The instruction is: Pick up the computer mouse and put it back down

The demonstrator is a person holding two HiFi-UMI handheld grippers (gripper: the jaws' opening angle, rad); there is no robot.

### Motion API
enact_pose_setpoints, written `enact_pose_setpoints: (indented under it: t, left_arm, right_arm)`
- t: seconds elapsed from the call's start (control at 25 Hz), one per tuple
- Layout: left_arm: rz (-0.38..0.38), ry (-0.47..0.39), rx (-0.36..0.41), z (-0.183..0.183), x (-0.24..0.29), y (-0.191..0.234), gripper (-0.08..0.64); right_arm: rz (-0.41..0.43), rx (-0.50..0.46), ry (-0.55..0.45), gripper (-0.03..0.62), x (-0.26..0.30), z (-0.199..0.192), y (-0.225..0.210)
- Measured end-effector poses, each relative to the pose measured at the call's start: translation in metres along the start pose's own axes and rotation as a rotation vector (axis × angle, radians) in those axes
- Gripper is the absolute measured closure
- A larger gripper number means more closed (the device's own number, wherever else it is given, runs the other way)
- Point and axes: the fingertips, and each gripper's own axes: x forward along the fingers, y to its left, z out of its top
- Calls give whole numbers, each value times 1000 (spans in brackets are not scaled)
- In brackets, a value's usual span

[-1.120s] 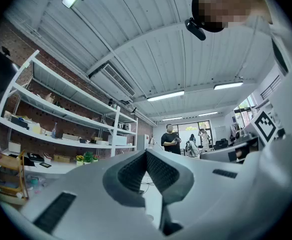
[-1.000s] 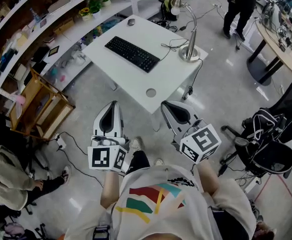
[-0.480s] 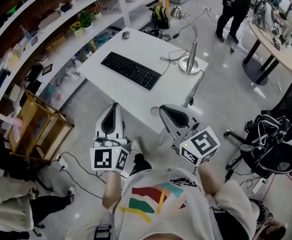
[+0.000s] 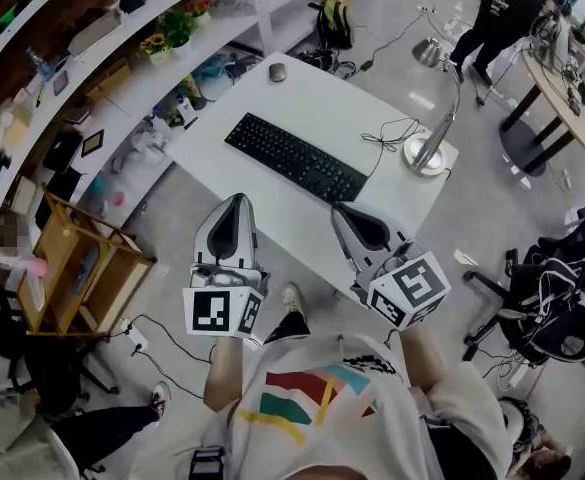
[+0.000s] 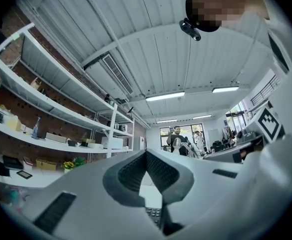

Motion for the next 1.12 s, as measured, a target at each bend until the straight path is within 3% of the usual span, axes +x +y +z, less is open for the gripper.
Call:
enact_pose_setpoints:
  t: [0.32,0.6,0.72,0.92,1.12]
  left_arm:
    - [-29,36,-47,-21,69,99,515]
    - [-63,65,-76,-49,110,107,515]
    - [-69,76,-85,-52,121,100,515]
    - [-65,89,-63,-51,146,92,515]
    - [-65,112,-45,-66,168,91,515]
  right_arm:
    - [-5,27,83,578,121,-8,-28]
    - [-39,16,160,575,153,-28,-56]
    - [-34,56,133,457,159,-23,-70]
    - [-55,75,62,437,164,-9,-103]
    - [-68,89,32,299,197,-10,-147]
